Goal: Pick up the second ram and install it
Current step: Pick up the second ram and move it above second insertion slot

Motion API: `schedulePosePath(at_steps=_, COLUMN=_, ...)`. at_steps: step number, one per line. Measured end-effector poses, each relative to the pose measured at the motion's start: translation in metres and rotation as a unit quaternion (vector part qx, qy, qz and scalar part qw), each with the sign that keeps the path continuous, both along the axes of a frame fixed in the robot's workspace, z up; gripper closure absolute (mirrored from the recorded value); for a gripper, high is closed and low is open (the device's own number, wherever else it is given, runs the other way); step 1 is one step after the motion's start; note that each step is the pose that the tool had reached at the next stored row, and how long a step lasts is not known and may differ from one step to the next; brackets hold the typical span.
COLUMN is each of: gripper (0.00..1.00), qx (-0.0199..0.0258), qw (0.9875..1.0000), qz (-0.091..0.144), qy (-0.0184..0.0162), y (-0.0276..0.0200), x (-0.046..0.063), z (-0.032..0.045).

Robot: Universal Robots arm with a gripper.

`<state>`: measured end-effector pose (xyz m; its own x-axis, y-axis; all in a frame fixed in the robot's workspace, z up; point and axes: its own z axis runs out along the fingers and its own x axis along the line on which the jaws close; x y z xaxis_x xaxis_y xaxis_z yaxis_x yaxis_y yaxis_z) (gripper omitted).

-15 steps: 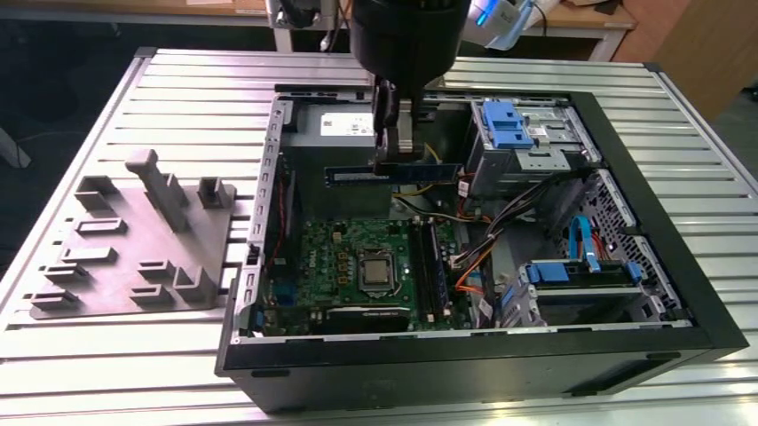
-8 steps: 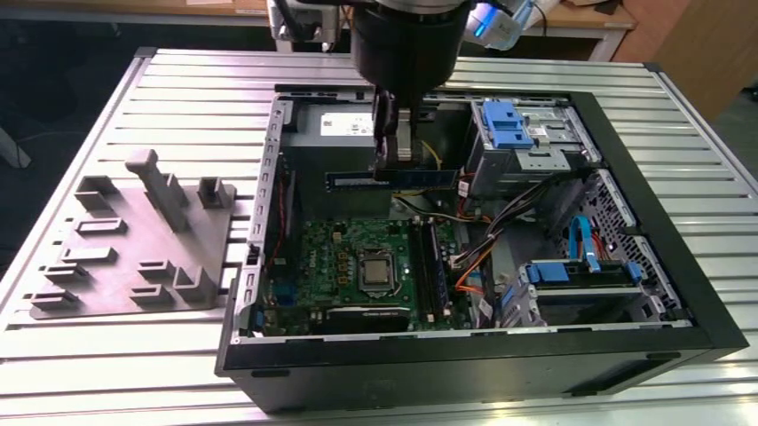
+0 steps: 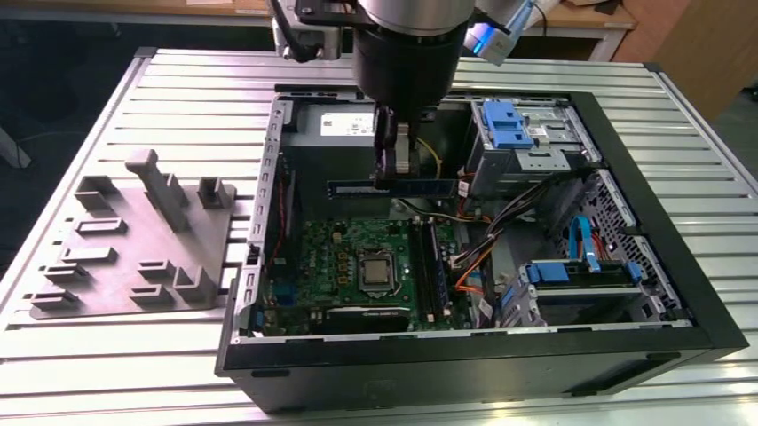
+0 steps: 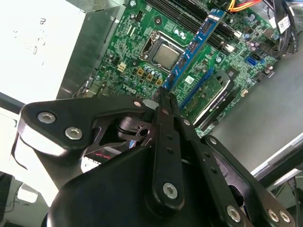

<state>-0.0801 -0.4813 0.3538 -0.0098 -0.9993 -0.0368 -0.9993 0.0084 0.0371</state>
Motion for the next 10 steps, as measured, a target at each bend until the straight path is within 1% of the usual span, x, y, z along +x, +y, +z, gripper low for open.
schedulePosePath(at_steps=8, gripper=0.89, qx=0.0007, qw=1.0000, qz=-0.003, qy=0.0000, y=0.0000, x=0.002, z=-0.0108)
schedulePosePath(at_steps=10, gripper=0.89, qx=0.0006, qw=1.0000, qz=-0.003, qy=0.0001, y=0.0000, x=0.002, z=-0.0115)
